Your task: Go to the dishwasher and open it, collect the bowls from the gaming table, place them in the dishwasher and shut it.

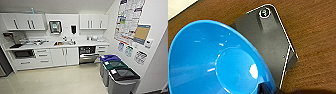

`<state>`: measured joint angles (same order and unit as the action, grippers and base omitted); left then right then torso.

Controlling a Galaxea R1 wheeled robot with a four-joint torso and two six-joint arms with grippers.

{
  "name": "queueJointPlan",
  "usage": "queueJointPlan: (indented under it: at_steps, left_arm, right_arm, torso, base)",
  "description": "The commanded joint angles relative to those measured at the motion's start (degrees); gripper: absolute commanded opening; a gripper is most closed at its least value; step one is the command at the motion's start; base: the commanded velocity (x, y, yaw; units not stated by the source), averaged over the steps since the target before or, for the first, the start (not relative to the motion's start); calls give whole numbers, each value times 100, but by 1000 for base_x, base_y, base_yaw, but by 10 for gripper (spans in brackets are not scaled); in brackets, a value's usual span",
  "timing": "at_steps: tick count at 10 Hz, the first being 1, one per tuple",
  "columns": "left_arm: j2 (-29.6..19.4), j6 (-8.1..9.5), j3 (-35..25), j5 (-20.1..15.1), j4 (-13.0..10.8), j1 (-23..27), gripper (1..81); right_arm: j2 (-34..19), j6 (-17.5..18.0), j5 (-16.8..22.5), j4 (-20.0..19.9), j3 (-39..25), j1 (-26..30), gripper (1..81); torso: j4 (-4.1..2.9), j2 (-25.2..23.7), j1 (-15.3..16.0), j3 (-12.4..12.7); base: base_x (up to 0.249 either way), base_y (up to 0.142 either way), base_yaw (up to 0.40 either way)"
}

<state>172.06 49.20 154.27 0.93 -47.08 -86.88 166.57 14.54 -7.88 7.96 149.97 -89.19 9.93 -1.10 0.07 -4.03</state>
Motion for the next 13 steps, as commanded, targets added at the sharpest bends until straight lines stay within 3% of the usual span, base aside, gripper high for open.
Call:
queueJointPlan:
  at_steps: [1, 13]
  left_arm:
    - [-22, -51, -11, -251, -29, 211, 10]
    - [31, -51, -11, -251, -38, 228, 10]
  right_arm:
    - [-60, -13, 278, 65, -4, 256, 10]
    - [-25, -22, 330, 83, 31, 282, 10]
  torso:
    - [0, 0, 0, 0]
    - [0, 0, 2, 0]
  base:
    - [205, 0, 0]
    - [205, 0, 0]
